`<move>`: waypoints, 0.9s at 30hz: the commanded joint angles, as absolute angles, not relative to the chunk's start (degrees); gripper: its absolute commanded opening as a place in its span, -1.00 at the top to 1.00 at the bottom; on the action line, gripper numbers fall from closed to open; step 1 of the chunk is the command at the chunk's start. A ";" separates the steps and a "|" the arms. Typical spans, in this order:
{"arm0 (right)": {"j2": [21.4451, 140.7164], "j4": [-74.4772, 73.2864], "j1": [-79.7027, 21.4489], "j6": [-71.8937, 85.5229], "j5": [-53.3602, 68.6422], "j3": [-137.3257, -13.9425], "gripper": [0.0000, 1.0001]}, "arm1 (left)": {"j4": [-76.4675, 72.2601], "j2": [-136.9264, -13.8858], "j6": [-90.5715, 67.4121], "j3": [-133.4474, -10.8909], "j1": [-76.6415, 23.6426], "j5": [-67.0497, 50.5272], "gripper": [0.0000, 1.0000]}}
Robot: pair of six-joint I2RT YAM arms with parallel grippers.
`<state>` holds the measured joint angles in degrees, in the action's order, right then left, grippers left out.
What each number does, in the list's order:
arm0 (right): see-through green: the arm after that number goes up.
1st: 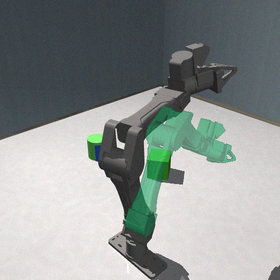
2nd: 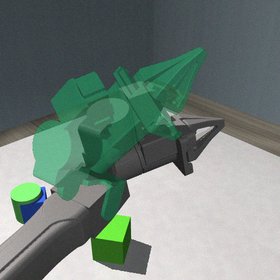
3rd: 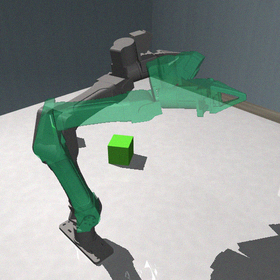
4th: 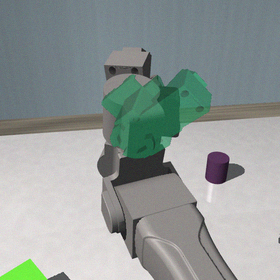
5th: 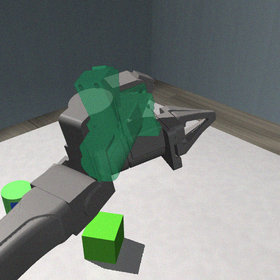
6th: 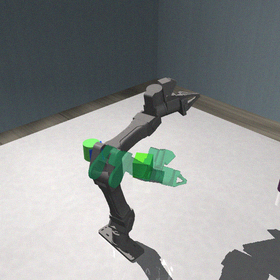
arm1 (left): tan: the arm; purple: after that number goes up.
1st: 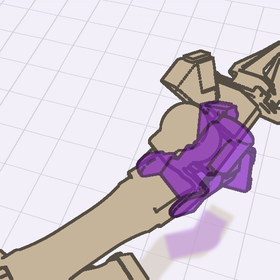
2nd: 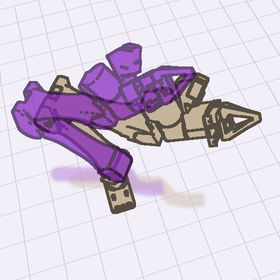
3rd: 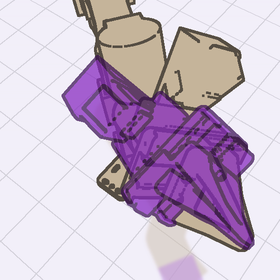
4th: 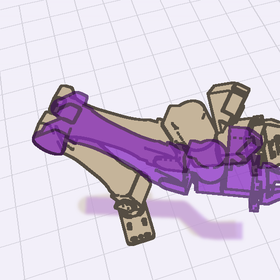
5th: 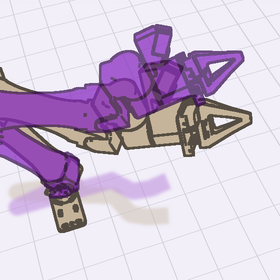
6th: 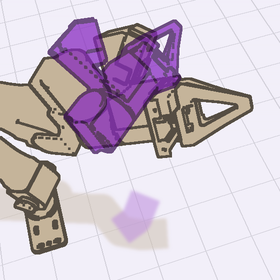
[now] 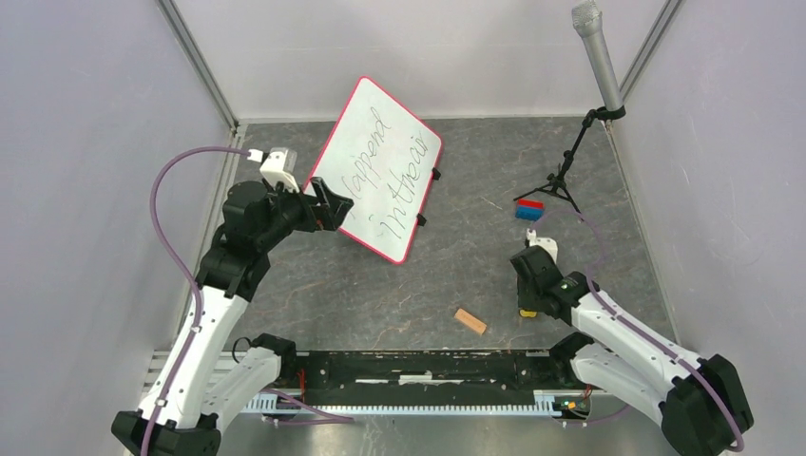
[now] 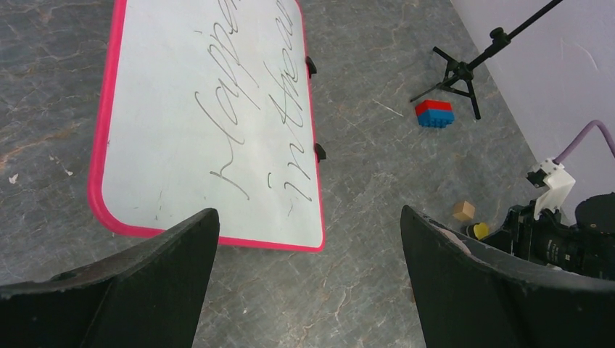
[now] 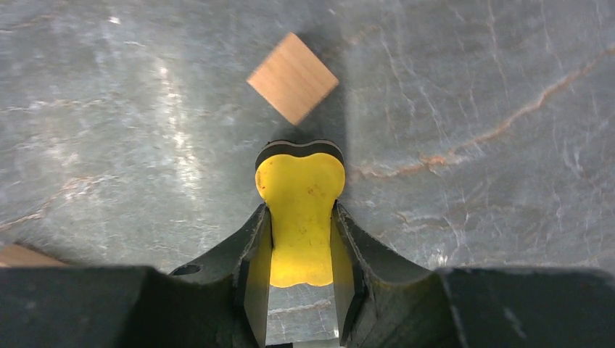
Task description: Erase the whiteboard
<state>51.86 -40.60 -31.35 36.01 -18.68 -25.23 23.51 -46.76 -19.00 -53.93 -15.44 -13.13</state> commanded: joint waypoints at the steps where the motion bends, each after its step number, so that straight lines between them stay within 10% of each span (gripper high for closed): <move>1: 50.02 -33.26 -33.35 30.20 -19.11 -27.68 0.69 | 21.97 -48.08 -19.23 -57.24 -15.21 -12.34 -0.99; 15: 79.95 28.17 -40.03 18.23 -0.46 -52.14 0.76 | 31.70 -64.73 -22.62 -76.92 -8.84 -0.42 -0.99; 27: 104.40 33.12 -43.30 18.15 18.90 -71.49 0.77 | 17.36 -67.04 -24.03 -62.33 -0.09 -17.39 -0.81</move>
<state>98.65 32.58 -41.63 19.64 9.34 -65.56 22.13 -67.05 -23.99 -62.65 -0.12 -12.43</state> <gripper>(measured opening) 0.355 0.974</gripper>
